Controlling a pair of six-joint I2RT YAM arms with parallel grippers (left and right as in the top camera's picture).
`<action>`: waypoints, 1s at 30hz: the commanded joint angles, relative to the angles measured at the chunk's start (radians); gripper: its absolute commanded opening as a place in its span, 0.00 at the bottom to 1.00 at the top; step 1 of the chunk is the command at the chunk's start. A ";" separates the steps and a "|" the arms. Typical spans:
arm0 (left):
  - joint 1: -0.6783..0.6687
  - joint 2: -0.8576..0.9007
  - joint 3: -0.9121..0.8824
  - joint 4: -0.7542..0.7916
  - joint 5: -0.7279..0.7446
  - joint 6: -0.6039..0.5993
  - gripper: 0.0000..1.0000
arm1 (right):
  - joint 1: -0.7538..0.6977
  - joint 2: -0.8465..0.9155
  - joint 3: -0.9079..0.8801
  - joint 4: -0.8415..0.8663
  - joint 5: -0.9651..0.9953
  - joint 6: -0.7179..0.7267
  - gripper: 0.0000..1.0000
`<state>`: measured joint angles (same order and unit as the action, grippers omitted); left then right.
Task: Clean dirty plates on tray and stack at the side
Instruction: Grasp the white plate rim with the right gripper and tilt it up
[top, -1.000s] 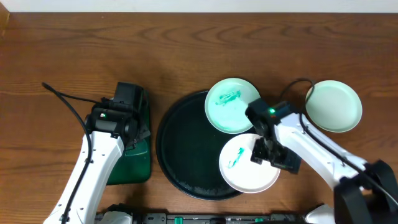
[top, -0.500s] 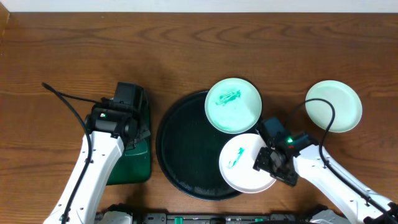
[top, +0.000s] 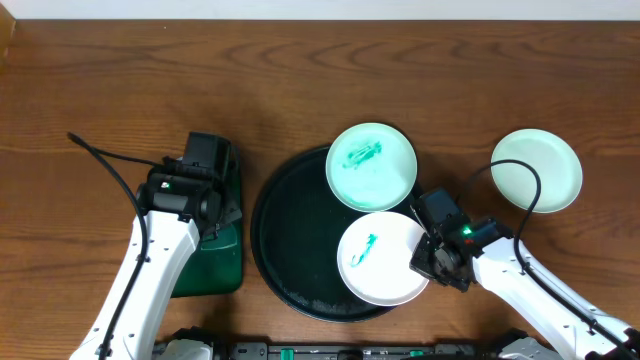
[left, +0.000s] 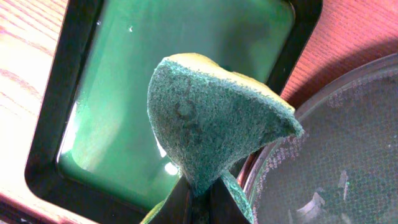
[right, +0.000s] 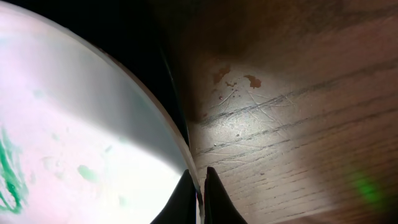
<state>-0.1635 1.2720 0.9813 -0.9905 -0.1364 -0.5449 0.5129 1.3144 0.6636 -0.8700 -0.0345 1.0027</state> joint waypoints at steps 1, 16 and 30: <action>0.005 0.004 -0.003 -0.003 -0.005 0.013 0.07 | 0.015 -0.002 -0.008 -0.004 0.039 -0.038 0.01; 0.005 0.004 -0.003 0.005 0.036 0.042 0.07 | 0.251 -0.002 -0.007 0.056 0.063 -0.170 0.01; 0.005 0.004 -0.003 0.043 0.433 0.270 0.08 | 0.203 0.092 -0.007 0.360 0.054 -0.222 0.01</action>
<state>-0.1638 1.2720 0.9813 -0.9482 0.1356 -0.3599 0.7441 1.3338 0.6594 -0.5247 0.0605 0.7872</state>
